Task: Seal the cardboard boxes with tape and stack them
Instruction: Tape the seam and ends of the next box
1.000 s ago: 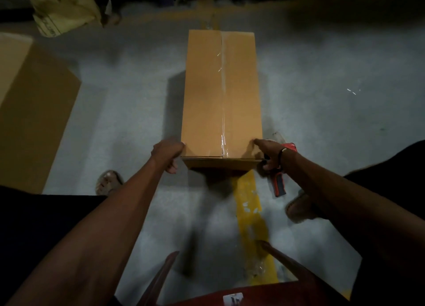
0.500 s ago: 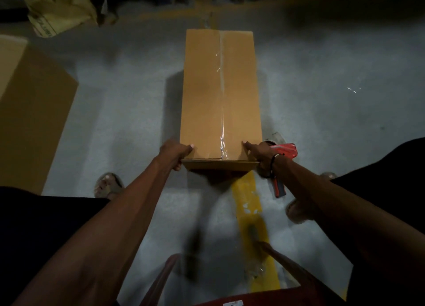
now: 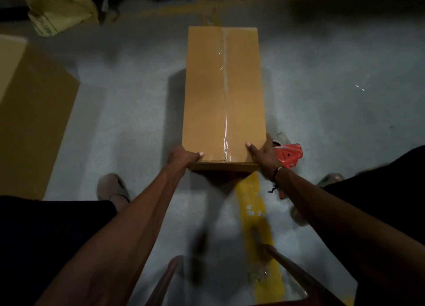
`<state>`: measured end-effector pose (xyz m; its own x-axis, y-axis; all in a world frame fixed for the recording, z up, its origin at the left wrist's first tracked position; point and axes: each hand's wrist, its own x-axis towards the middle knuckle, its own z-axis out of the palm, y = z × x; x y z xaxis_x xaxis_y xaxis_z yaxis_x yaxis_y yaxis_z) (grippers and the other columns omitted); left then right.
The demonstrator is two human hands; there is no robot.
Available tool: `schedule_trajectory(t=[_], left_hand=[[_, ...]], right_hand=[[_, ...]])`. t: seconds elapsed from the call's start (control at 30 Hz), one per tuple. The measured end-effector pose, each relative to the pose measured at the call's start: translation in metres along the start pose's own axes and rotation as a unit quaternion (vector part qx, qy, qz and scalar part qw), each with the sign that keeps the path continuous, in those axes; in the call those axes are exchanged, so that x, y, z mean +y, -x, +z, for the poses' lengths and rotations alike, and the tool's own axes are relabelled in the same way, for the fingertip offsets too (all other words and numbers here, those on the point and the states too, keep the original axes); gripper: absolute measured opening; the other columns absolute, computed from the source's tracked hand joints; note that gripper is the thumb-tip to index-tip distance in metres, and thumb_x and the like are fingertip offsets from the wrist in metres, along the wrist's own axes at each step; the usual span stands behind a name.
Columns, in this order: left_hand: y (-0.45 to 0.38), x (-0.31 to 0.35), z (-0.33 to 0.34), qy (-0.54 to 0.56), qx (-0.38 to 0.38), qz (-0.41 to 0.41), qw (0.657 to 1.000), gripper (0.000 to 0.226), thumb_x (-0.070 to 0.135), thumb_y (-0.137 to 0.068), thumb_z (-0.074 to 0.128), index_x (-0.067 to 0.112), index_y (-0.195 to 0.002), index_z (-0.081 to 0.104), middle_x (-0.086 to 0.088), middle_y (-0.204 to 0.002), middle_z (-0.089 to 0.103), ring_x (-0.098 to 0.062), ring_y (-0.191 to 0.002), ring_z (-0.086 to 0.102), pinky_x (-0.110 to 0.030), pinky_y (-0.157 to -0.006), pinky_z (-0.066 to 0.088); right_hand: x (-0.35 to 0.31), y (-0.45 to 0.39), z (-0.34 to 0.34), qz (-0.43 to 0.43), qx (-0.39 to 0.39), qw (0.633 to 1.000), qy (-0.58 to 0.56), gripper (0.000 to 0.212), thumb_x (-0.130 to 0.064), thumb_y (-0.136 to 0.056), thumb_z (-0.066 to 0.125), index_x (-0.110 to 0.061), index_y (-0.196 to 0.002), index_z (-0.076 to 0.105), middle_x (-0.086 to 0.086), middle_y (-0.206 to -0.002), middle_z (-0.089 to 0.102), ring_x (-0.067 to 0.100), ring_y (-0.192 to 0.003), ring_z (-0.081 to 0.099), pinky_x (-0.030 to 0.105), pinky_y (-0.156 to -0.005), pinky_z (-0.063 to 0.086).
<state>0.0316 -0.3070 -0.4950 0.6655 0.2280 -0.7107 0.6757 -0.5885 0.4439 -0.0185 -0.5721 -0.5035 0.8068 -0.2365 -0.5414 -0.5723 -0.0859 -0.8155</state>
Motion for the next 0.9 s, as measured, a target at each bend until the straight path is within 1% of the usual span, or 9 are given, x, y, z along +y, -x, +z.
schedule_trajectory(t=[0.17, 0.27, 0.47, 0.57, 0.67, 0.73, 0.8, 0.83, 0.9], left_hand=[[-0.008, 0.001, 0.008, 0.052, -0.034, -0.001, 0.998, 0.088, 0.034, -0.084, 0.086, -0.003, -0.149, 0.04, -0.019, -0.152, 0.047, -0.035, -0.136, 0.049, -0.039, -0.109, 0.046], [-0.012, -0.002, 0.014, 0.106, -0.05, -0.014, 0.993, 0.079, 0.025, -0.089, 0.081, -0.002, -0.149, 0.036, -0.018, -0.15, 0.046, -0.033, -0.134, 0.049, -0.033, -0.1, 0.043], [-0.028, -0.014, 0.013, 0.147, -0.075, -0.023, 0.986, 0.073, 0.024, -0.083, 0.086, -0.002, -0.139, 0.048, -0.013, -0.136, 0.057, -0.03, -0.121, 0.055, -0.035, -0.099, 0.045], [-0.034, -0.017, 0.012, 0.154, -0.086, -0.034, 0.984, 0.078, 0.024, -0.077, 0.091, -0.003, -0.138, 0.05, -0.016, -0.137, 0.059, -0.033, -0.123, 0.055, -0.036, -0.1, 0.043], [-0.033, -0.011, 0.008, 0.142, -0.075, -0.031, 0.986, 0.081, 0.021, -0.072, 0.092, -0.001, -0.136, 0.048, -0.014, -0.134, 0.06, -0.031, -0.117, 0.057, -0.036, -0.095, 0.046], [-0.024, 0.001, 0.003, 0.117, -0.054, -0.013, 0.992, 0.086, 0.014, -0.073, 0.091, 0.002, -0.14, 0.039, -0.011, -0.131, 0.057, -0.03, -0.116, 0.057, -0.038, -0.094, 0.05], [-0.016, 0.018, 0.002, 0.091, -0.024, 0.014, 0.995, 0.098, 0.008, -0.074, 0.085, 0.008, -0.149, 0.023, -0.011, -0.126, 0.05, -0.032, -0.115, 0.055, -0.04, -0.084, 0.056], [-0.012, 0.026, 0.003, 0.091, -0.007, 0.038, 0.995, 0.105, 0.011, -0.071, 0.084, 0.011, -0.152, 0.017, -0.012, -0.13, 0.049, -0.034, -0.117, 0.055, -0.04, -0.08, 0.057], [-0.006, 0.038, 0.008, 0.11, 0.027, 0.074, 0.991, 0.119, 0.037, -0.062, 0.084, 0.017, -0.156, 0.014, -0.015, -0.146, 0.048, -0.036, -0.125, 0.054, -0.045, -0.092, 0.056]], right_hand=[[0.005, 0.001, 0.0, -0.048, 0.013, 0.998, 0.045, 0.084, -0.039, -0.092, 0.072, -0.023, -0.157, 0.021, 0.005, -0.152, 0.045, 0.022, -0.137, 0.048, 0.052, -0.113, 0.044], [0.007, 0.001, 0.001, -0.062, 0.018, 0.997, 0.051, 0.104, -0.052, -0.087, 0.073, -0.026, -0.162, 0.006, 0.005, -0.165, 0.027, 0.022, -0.149, 0.032, 0.051, -0.121, 0.032], [0.006, 0.0, -0.001, -0.053, 0.006, 0.997, 0.059, 0.111, -0.053, -0.086, 0.073, -0.027, -0.162, -0.004, 0.003, -0.169, 0.017, 0.019, -0.152, 0.024, 0.046, -0.124, 0.025], [0.009, -0.003, -0.002, -0.054, 0.001, 0.996, 0.067, 0.105, -0.043, -0.092, 0.073, -0.023, -0.163, -0.002, 0.005, -0.167, 0.021, 0.022, -0.15, 0.028, 0.044, -0.123, 0.027], [0.011, -0.006, -0.003, -0.064, 0.019, 0.993, 0.098, 0.104, -0.057, -0.085, 0.072, -0.026, -0.161, 0.008, 0.004, -0.161, 0.034, 0.022, -0.144, 0.039, 0.051, -0.119, 0.036], [0.011, -0.008, -0.001, -0.071, 0.03, 0.988, 0.13, 0.103, -0.061, -0.083, 0.069, -0.025, -0.16, 0.012, 0.006, -0.157, 0.038, 0.025, -0.141, 0.042, 0.053, -0.116, 0.039], [0.004, -0.008, 0.005, -0.085, 0.058, 0.979, 0.178, 0.103, -0.058, -0.084, 0.071, -0.018, -0.16, 0.012, 0.012, -0.158, 0.034, 0.032, -0.14, 0.041, 0.055, -0.114, 0.04], [0.001, -0.011, 0.009, -0.088, 0.08, 0.972, 0.204, 0.104, -0.056, -0.085, 0.072, -0.015, -0.16, 0.012, 0.015, -0.159, 0.03, 0.035, -0.14, 0.04, 0.054, -0.113, 0.04], [-0.013, -0.016, 0.021, -0.082, 0.121, 0.958, 0.245, 0.112, -0.063, -0.083, 0.071, -0.014, -0.161, 0.008, 0.016, -0.163, 0.021, 0.04, -0.143, 0.035, 0.055, -0.113, 0.038]])
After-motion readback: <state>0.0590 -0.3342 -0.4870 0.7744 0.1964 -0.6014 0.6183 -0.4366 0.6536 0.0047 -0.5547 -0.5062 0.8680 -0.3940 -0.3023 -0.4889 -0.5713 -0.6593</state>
